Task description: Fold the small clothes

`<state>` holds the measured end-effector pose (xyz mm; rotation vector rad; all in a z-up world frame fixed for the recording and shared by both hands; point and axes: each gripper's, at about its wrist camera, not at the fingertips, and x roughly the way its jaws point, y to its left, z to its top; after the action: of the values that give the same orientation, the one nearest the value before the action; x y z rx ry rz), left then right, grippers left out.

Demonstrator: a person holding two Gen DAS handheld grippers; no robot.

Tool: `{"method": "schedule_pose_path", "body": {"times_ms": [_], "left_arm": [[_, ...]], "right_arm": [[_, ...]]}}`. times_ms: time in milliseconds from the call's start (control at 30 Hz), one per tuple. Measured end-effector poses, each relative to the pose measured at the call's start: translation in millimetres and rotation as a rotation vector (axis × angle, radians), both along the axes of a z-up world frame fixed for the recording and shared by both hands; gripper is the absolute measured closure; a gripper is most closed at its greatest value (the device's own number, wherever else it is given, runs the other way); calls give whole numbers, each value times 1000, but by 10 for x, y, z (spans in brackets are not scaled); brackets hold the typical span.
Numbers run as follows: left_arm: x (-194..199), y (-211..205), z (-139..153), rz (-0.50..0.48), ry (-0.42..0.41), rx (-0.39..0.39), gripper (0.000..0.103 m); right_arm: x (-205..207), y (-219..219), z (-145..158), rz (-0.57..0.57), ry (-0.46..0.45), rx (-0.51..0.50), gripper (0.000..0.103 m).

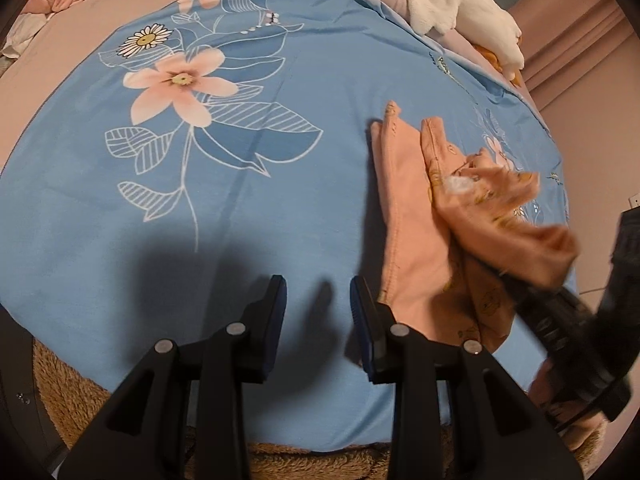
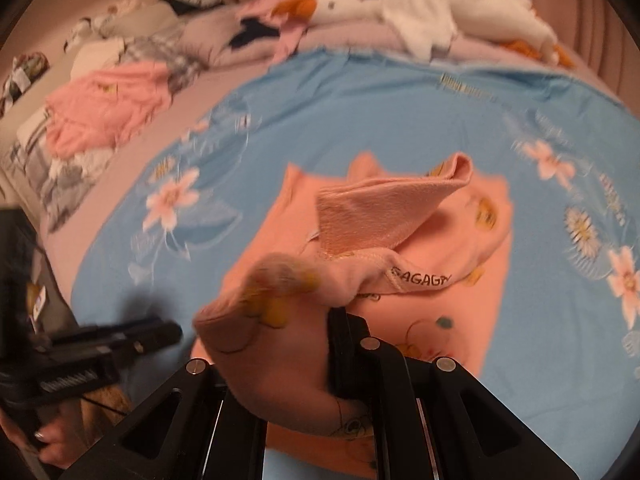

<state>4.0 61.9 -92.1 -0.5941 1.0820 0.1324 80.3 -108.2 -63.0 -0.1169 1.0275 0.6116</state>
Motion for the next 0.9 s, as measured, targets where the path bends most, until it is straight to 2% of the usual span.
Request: {"method": "schedule_pose_path", "body": {"times_ms": [100,200,367,400,467,567,600,667,733,800,900], "left_arm": [[4,8,-1,3,3,-2,71],[27,-7,17,2,2,-8,70],[75,-53,131,-29,-25,-18,70],[85,-71,173,-40,-35,-23,67],[111,-117,248,-65,-58,-35,62],[169,-210,343,-120,-101,-75,48],[207,-258,376,-154,-116,-100,47],[271,-327,419,-196,-125,-131,47],[338,-379,480,-226,-140,-163,44],[408,-413,536,-255,-153,-194,35],[528,-467,577,-288,-156,-214,33]], "right_arm": [[-26,10,-125,7,32,-13,94],[-43,-6,-119,11,37,-6,93],[-49,-175,20,9,74,78,79],[-71,-244,73,0,67,95,77],[-96,-346,134,-20,54,121,60],[-123,-495,196,-41,47,158,55],[-136,-560,212,-52,50,170,54],[-138,-655,222,-74,55,187,45],[-149,-782,225,-103,62,216,44],[-155,-904,216,-124,67,235,43],[-168,-1025,216,-167,52,213,43]]}}
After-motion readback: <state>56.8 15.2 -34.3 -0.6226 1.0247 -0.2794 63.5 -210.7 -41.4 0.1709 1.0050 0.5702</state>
